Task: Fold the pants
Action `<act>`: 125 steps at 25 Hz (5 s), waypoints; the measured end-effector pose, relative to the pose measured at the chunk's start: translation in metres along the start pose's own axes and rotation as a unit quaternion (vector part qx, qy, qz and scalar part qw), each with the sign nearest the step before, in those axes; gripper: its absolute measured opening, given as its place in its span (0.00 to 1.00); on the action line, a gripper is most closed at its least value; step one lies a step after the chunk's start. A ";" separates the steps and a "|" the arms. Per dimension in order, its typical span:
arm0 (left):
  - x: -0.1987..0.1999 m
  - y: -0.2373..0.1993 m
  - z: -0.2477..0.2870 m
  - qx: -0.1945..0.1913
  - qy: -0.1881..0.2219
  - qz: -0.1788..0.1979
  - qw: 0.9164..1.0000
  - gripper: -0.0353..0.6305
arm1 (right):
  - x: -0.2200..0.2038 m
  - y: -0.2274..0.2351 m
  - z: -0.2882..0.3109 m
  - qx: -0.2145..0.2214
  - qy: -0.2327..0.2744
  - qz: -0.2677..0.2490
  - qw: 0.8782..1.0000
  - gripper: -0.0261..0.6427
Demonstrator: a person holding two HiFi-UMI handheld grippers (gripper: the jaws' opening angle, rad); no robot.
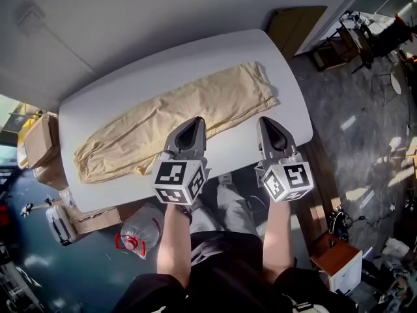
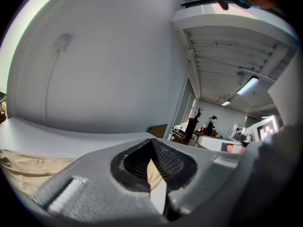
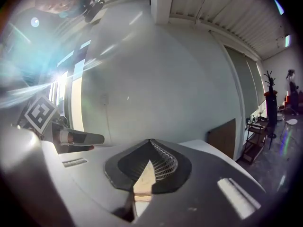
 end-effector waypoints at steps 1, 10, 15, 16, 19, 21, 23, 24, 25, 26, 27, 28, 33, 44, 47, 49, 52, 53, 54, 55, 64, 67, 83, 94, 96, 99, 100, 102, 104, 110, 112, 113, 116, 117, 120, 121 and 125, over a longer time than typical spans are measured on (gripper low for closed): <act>-0.004 0.003 0.007 -0.003 -0.004 0.000 1.000 0.06 | -0.003 0.007 0.000 -0.006 -0.003 0.003 1.000 0.05; -0.041 0.020 0.069 -0.021 -0.035 -0.014 0.999 0.06 | -0.036 0.079 0.003 -0.047 -0.035 0.024 0.998 0.08; -0.064 0.031 0.105 -0.032 -0.046 -0.021 0.998 0.06 | -0.056 0.111 0.012 -0.053 -0.067 0.026 0.996 0.11; -0.069 0.033 0.112 -0.033 -0.051 -0.019 0.998 0.06 | -0.060 0.117 0.014 -0.052 -0.073 0.027 0.996 0.12; -0.088 0.037 0.130 -0.038 -0.071 -0.009 0.997 0.06 | -0.077 0.131 0.020 -0.050 -0.094 0.031 0.994 0.16; -0.100 0.040 0.141 -0.042 -0.083 -0.004 0.996 0.06 | -0.088 0.140 0.025 -0.049 -0.105 0.032 0.993 0.19; -0.110 0.042 0.152 -0.044 -0.089 -0.009 0.995 0.06 | -0.097 0.150 0.028 -0.049 -0.108 0.039 0.992 0.23; -0.114 0.043 0.157 -0.046 -0.091 -0.014 0.995 0.06 | -0.101 0.154 0.030 -0.051 -0.107 0.046 0.992 0.25; -0.118 0.044 0.162 -0.047 -0.092 -0.019 0.994 0.06 | -0.105 0.159 0.032 -0.054 -0.108 0.051 0.991 0.26; -0.121 0.045 0.166 -0.048 -0.094 -0.022 0.994 0.06 | -0.109 0.162 0.035 -0.056 -0.112 0.054 0.991 0.28; -0.125 0.046 0.169 -0.049 -0.097 -0.022 0.994 0.06 | -0.114 0.166 0.037 -0.057 -0.118 0.056 0.990 0.30; -0.130 0.047 0.173 -0.050 -0.101 -0.022 0.993 0.06 | -0.120 0.169 0.039 -0.056 -0.125 0.057 0.989 0.32; -0.147 0.046 0.189 -0.051 -0.117 -0.022 0.992 0.06 | -0.144 0.188 0.052 -0.061 -0.158 0.048 0.984 0.39; -0.170 0.031 0.199 -0.022 -0.134 -0.045 0.990 0.06 | -0.190 0.212 0.075 -0.073 -0.246 0.058 0.965 0.48; -0.176 0.025 0.191 -0.008 -0.141 -0.052 0.989 0.06 | -0.201 0.211 0.082 -0.066 -0.267 0.068 0.959 0.49; -0.177 0.022 0.188 -0.005 -0.148 -0.050 0.988 0.06 | -0.206 0.210 0.086 -0.064 -0.279 0.070 0.956 0.48; -0.176 0.017 0.186 0.001 -0.145 -0.060 0.988 0.06 | -0.215 0.209 0.089 -0.063 -0.312 0.044 0.947 0.41; -0.176 0.015 0.185 0.002 -0.145 -0.060 0.988 0.06 | -0.217 0.208 0.089 -0.061 -0.321 0.036 0.944 0.38; -0.176 0.013 0.185 0.003 -0.146 -0.058 0.987 0.06 | -0.220 0.205 0.089 -0.058 -0.328 0.030 0.942 0.35; -0.176 0.012 0.185 0.004 -0.147 -0.057 0.987 0.06 | -0.221 0.203 0.090 -0.052 -0.332 0.027 0.941 0.31; -0.165 0.005 0.179 0.014 -0.139 -0.060 0.988 0.06 | -0.220 0.199 0.088 -0.048 -0.329 0.073 0.940 0.15; -0.163 0.004 0.181 0.015 -0.138 -0.058 0.989 0.06 | -0.217 0.201 0.085 -0.057 -0.319 0.088 0.942 0.15; -0.162 0.063 0.194 -0.031 -0.134 -0.042 0.990 0.06 | -0.196 0.269 0.005 -0.121 -0.309 0.102 0.938 0.15; -0.127 0.029 0.147 0.010 -0.093 -0.044 0.995 0.06 | -0.148 0.241 0.022 -0.108 -0.272 0.059 0.954 0.14; -0.120 0.019 0.135 0.016 -0.089 -0.029 0.996 0.06 | -0.138 0.229 0.030 -0.102 -0.265 0.048 0.958 0.14; -0.105 -0.001 0.114 0.028 -0.072 -0.040 0.996 0.06 | -0.125 0.201 0.041 -0.090 -0.255 0.037 0.962 0.14; -0.098 -0.010 0.108 0.034 -0.064 -0.048 0.996 0.06 | -0.120 0.191 0.046 -0.084 -0.253 0.033 0.963 0.14; -0.085 -0.028 0.095 0.050 -0.050 -0.052 0.996 0.06 | -0.112 0.171 0.058 -0.068 -0.251 0.024 0.965 0.14; -0.073 -0.046 0.080 0.065 -0.038 -0.054 0.996 0.06 | -0.106 0.151 0.067 -0.055 -0.250 0.015 0.967 0.14; -0.051 -0.102 0.029 0.116 -0.011 -0.064 0.991 0.06 | -0.094 0.085 0.101 -0.006 -0.246 -0.013 0.969 0.14; -0.047 -0.121 0.011 0.135 -0.005 -0.069 0.988 0.06 | -0.094 0.061 0.111 0.012 -0.244 -0.020 0.970 0.14; -0.046 -0.129 0.003 0.142 -0.003 -0.068 0.987 0.06 | -0.094 0.049 0.115 0.020 -0.243 -0.022 0.970 0.14; -0.040 -0.149 -0.021 0.158 -0.002 -0.055 0.986 0.06 | -0.096 0.012 0.126 0.043 -0.242 -0.032 0.969 0.14; -0.038 -0.155 -0.029 0.162 0.000 -0.055 0.985 0.06 | -0.096 -0.001 0.130 0.051 -0.242 -0.035 0.968 0.14; -0.033 -0.174 -0.052 0.175 0.006 -0.061 0.983 0.06 | -0.099 -0.039 0.140 0.075 -0.240 -0.042 0.967 0.14; -0.031 -0.180 -0.059 0.179 0.008 -0.061 0.982 0.06 | -0.100 -0.052 0.143 0.083 -0.241 -0.045 0.966 0.14; -0.025 -0.203 -0.085 0.196 0.014 -0.062 0.979 0.06 | -0.113 -0.108 0.151 0.130 -0.253 -0.058 0.957 0.14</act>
Point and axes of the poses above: the fingertips, and each gripper's own axes: z forward along the fingers, y to its right, x out of its top, the point moved 1 cm from there along -z, backward along the fingers, and after that the axes turned 12 degrees about y, right-handed, at the moved point
